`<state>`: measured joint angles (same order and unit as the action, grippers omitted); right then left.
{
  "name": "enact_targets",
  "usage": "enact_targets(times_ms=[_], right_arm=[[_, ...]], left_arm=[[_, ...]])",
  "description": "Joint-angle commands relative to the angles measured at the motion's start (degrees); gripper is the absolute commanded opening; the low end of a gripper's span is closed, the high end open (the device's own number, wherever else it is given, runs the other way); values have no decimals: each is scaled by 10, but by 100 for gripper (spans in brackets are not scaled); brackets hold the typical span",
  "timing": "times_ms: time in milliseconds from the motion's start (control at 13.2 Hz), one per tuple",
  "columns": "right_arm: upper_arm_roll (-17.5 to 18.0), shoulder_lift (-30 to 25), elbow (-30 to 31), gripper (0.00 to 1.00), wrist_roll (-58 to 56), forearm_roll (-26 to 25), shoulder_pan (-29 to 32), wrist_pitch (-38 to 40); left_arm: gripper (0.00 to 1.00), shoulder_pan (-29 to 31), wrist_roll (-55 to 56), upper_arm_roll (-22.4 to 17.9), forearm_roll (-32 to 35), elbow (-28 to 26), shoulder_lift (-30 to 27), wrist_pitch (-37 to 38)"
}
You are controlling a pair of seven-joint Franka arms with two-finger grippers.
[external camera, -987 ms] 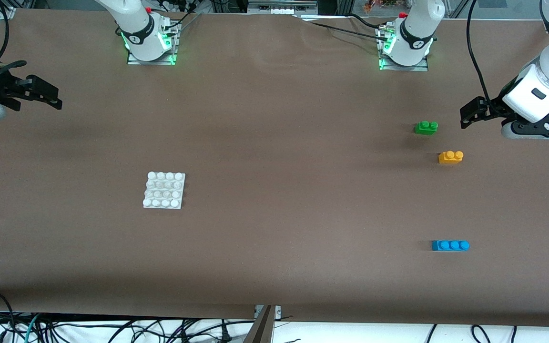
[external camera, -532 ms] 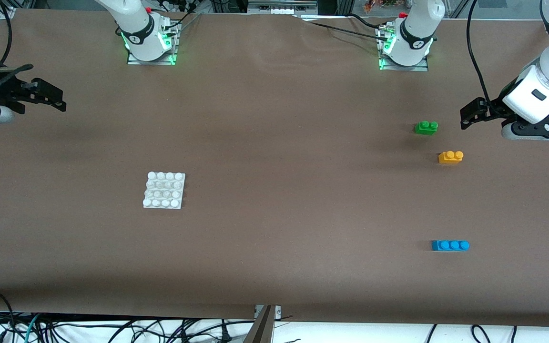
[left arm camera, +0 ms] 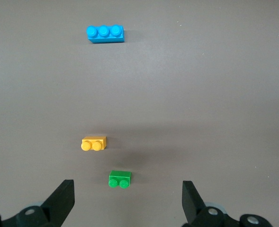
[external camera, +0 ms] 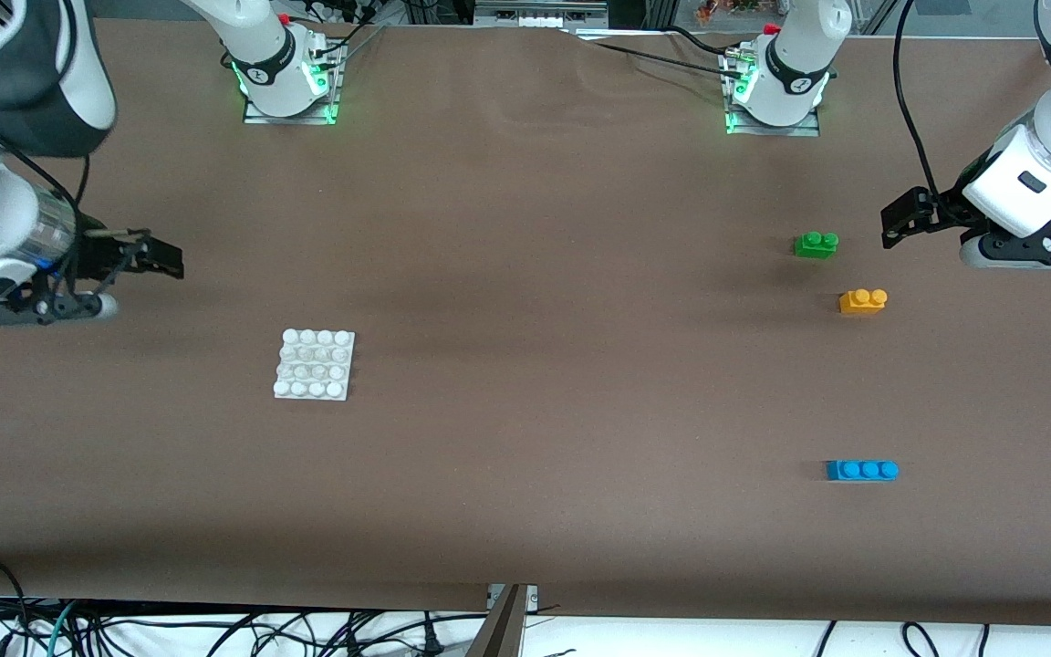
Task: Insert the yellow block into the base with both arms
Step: 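Reach the right gripper down onto the white base plate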
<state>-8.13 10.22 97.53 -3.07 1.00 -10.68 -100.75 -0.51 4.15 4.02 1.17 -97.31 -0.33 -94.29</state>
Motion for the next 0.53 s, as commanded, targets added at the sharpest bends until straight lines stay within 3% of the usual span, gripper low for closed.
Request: enact_targets(times_ms=[0, 152, 456], right_arm=[[21, -2, 101, 99, 28, 5, 2, -149], [35, 20, 149, 99, 62, 5, 1, -251], [54, 81, 173, 99, 113, 5, 2, -355]], left_arm=[[100, 2, 0, -1, -15, 14, 5, 7], [100, 2, 0, -1, -15, 14, 5, 7], [100, 2, 1, -1, -15, 13, 5, 7]])
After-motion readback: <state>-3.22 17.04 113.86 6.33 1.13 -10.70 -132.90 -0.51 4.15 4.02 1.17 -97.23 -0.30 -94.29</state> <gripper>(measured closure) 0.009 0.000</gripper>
